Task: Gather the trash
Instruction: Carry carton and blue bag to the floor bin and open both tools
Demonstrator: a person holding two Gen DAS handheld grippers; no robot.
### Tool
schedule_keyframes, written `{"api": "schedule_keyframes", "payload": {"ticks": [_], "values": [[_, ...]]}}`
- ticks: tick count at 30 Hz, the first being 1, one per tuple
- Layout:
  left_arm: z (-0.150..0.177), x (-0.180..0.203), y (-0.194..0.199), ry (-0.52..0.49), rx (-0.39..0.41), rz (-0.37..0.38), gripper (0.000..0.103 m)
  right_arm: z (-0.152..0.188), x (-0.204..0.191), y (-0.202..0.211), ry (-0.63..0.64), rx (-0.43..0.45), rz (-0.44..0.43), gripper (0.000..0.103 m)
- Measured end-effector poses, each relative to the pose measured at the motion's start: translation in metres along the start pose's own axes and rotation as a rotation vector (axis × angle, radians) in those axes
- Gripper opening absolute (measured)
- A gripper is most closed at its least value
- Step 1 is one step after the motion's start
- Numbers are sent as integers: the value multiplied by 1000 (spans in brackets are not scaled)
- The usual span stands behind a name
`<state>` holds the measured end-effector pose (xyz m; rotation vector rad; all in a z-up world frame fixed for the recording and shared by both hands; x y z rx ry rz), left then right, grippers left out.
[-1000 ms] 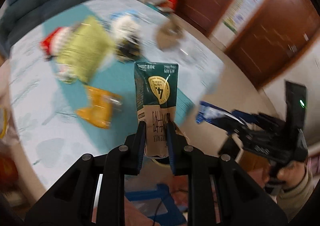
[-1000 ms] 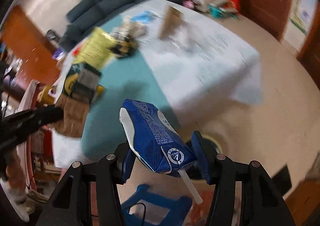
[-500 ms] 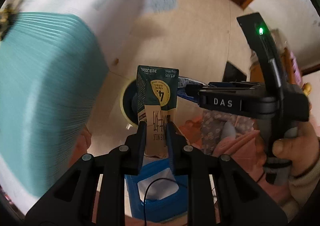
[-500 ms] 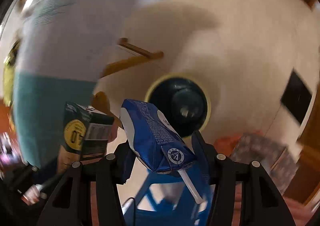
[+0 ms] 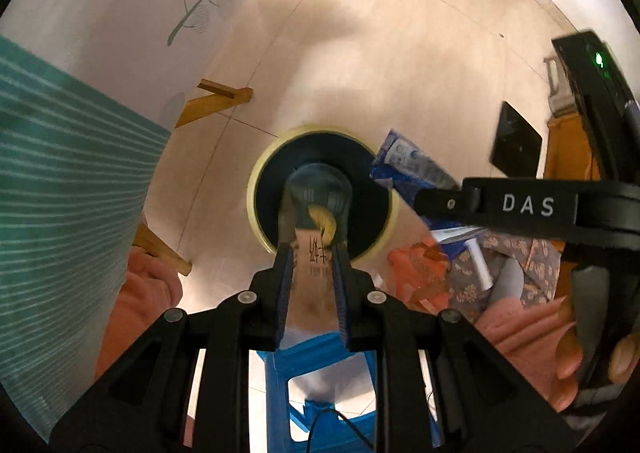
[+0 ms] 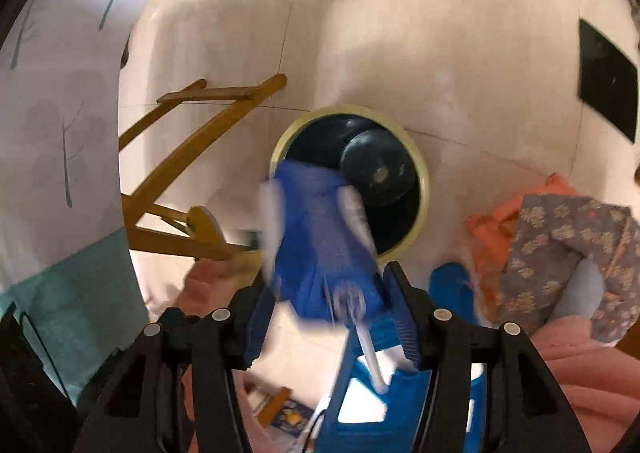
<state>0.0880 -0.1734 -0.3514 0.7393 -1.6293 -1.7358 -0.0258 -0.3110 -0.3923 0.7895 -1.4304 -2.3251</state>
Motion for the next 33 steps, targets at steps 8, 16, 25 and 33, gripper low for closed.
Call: {"api": "schedule_keyframes", "payload": {"ticks": [8, 16, 25, 33], "values": [[2, -18, 0, 46, 37, -22, 46, -25, -11, -18, 19, 21, 27, 66], [9, -22, 4, 73, 63, -23, 46, -20, -14, -16, 104, 46, 117, 65], [24, -26, 37, 90, 86, 5, 46, 8, -21, 2, 167, 68, 181, 66], [47, -27, 99, 67, 153, -16, 46, 50, -35, 45, 236, 121, 175, 65]]}}
Point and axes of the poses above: each gripper's, at about its wrist camera, not at the fingertips, and y roughly against the way its jaws point, x to its right, z to its underside, the point moved 1 cm from there along -y, roughly the way its jaws point, and after that the axes turned 6 degrees about -x, right-handed, at the moved point
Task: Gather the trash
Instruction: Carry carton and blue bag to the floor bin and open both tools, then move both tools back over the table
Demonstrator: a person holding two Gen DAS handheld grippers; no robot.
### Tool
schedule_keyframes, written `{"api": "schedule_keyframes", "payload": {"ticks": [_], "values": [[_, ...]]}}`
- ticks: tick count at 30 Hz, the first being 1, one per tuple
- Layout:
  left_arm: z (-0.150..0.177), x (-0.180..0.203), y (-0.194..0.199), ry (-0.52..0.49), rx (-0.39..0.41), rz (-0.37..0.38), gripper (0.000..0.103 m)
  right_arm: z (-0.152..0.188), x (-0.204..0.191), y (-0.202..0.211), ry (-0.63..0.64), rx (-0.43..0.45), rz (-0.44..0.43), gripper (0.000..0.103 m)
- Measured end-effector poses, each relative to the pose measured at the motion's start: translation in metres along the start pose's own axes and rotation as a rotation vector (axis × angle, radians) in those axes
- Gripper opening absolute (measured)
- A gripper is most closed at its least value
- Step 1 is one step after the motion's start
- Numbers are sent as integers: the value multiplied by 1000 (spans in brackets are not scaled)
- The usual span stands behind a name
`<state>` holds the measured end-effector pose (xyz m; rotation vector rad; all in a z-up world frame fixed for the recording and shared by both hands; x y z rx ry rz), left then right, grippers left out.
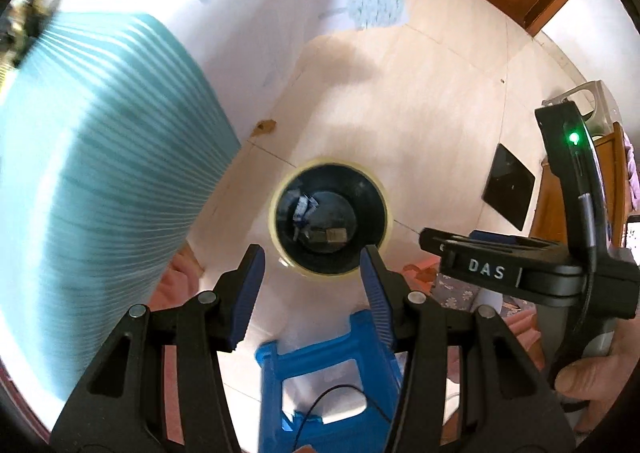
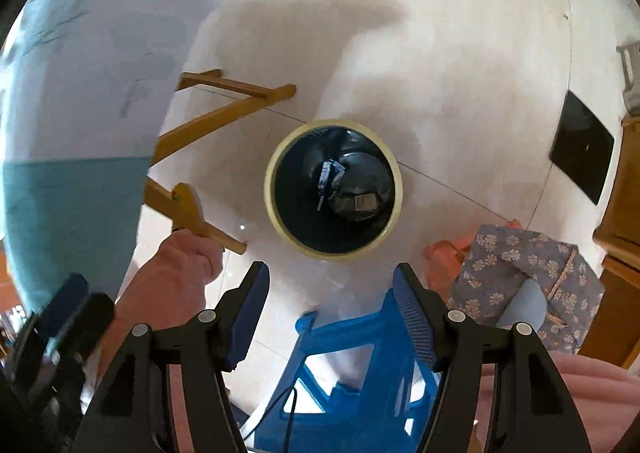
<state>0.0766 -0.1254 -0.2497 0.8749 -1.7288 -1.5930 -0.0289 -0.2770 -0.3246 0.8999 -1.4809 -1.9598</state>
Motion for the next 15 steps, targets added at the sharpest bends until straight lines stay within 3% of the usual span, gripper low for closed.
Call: {"api": "schedule_keyframes", "payload": {"ticks": [8, 15], "values": [[21, -33, 71, 42, 77, -31, 46, 33, -42, 58, 118, 70, -28, 65], [49, -87, 128, 210, 170, -42, 46, 48, -119, 111, 314, 107, -28, 65]]}}
Point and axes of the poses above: each gripper's, at about its wrist camera, not at the fingertips, and y roughly against the way its jaws point, x to its right, z to its underside, the point moved 1 cm from there along -y, roughly the way its jaws point, and after that the axes turned 6 degrees about -x, right-handed, at the moved point
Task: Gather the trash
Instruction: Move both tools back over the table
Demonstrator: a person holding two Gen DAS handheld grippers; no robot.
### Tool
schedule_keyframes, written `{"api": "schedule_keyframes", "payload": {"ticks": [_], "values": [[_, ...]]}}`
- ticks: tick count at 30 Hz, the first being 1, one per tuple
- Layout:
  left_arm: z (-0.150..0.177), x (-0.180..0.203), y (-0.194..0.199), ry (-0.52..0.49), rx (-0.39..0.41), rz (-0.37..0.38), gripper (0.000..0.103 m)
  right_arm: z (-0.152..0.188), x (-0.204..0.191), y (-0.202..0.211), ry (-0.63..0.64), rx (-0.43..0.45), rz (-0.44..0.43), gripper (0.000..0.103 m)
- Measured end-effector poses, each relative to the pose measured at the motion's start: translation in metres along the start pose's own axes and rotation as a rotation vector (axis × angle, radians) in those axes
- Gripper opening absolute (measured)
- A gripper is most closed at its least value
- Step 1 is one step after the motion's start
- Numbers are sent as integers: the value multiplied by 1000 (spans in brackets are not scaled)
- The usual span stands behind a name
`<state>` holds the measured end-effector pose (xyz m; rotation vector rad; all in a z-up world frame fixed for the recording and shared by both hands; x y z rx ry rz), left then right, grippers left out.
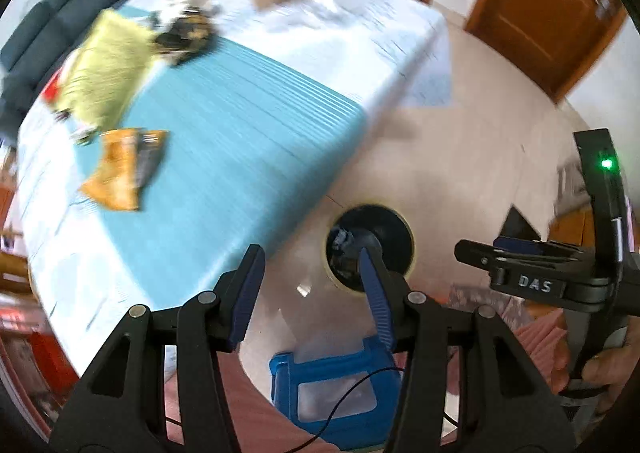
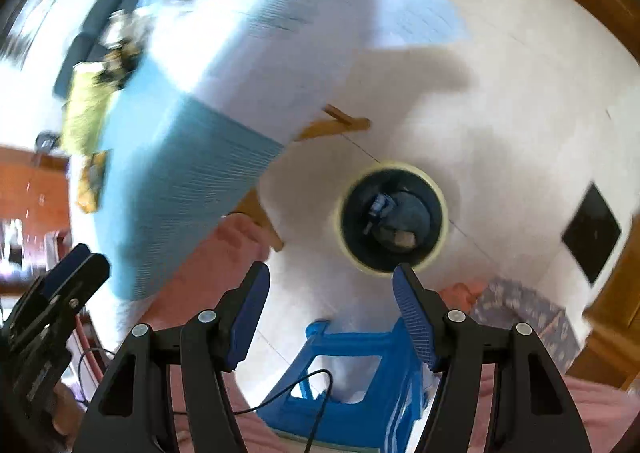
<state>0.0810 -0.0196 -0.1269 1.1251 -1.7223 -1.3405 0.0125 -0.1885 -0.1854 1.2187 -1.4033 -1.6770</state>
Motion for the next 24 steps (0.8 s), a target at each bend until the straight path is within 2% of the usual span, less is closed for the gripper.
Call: {"api": "schedule_keyframes", "payload": {"ticks": [7, 12, 20, 24], "values": [[3, -70, 32, 192, 54, 16, 46, -30, -91, 50, 204, 51, -7, 65], [-6, -119, 47, 296, 82, 30, 46, -61, -155, 78, 323, 97, -8, 65], [-32, -213, 72, 453, 175, -11, 47, -113, -232, 99, 426, 158, -5, 65], [-45, -254, 72, 542, 204, -14, 56, -140, -258, 94, 443, 163, -19, 65]]}}
Point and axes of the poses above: each gripper's, at about its wrist camera, not at the fingertips, and y roughly against the way its jaws point, x to its right, z to its underside, the point moved 1 cm from there along -y, roughly the way its jaws point, and after that the axes turned 6 degrees about -x, right-handed, at the moved point
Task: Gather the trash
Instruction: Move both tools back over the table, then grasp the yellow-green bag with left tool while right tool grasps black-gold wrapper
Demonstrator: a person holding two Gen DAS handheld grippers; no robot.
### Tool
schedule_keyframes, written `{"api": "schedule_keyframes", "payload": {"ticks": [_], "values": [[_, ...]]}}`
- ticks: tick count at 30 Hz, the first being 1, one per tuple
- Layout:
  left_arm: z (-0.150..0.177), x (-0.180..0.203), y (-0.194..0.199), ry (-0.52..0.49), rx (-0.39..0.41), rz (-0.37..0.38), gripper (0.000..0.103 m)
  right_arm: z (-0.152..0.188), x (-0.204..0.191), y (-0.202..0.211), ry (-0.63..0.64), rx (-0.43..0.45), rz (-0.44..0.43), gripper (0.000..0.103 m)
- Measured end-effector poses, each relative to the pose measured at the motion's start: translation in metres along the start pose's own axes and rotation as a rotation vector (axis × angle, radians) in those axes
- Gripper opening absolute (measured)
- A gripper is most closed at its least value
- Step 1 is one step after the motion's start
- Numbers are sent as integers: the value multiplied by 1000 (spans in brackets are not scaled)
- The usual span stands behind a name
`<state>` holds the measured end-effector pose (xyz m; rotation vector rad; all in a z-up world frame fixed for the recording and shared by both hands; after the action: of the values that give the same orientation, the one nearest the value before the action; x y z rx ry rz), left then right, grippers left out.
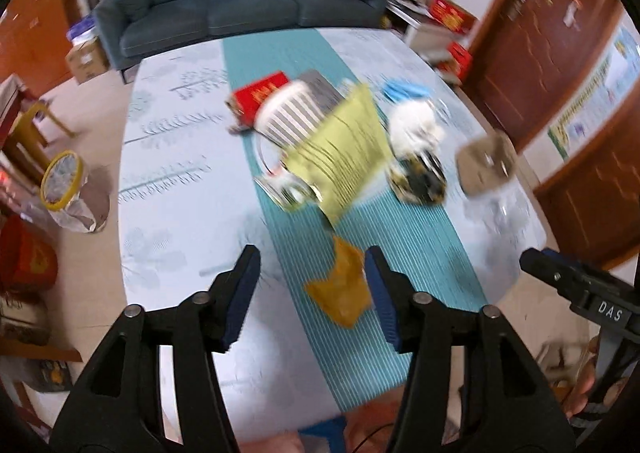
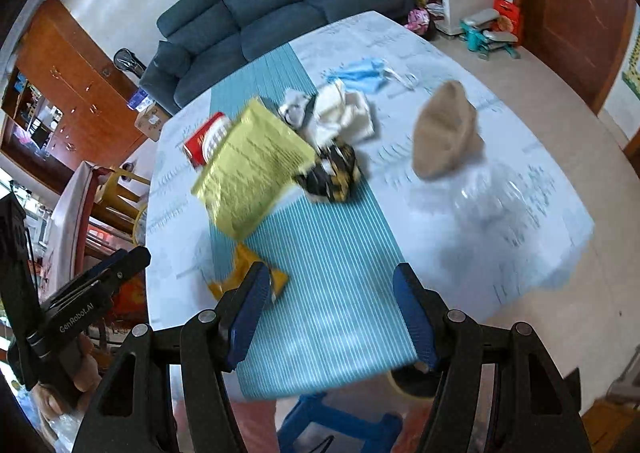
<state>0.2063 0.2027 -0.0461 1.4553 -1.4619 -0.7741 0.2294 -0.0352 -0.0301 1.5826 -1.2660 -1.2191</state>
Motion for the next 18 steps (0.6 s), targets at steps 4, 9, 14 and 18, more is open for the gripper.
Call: {"api": "schedule_keyframes", "payload": {"ticks": [4, 9, 14, 18], "values": [[-21, -18, -16, 68, 0, 3, 60, -29, 1, -23, -16, -8, -20, 66], [-36, -27, -44, 112, -8, 3, 60, -60, 6, -60, -32, -37, -32, 66], [-48, -28, -75, 128, -34, 62, 60, -82, 12, -97, -53, -75, -29, 66], [-61, -30, -95, 134, -39, 109, 60, -89, 23, -123, -82, -104, -47, 66]]}}
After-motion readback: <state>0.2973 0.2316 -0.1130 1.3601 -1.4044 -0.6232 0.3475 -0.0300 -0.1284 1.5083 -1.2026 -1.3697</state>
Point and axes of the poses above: each gripper's, at about its wrist camera, not at the fingertips, and y roughly against the way its jaws point, x to its right, z to its underside, the point moved 1 cm from there along -y, roughly the way its jaws point, and after that the axes turned 6 degrees about -x, right-handed, at the moved point
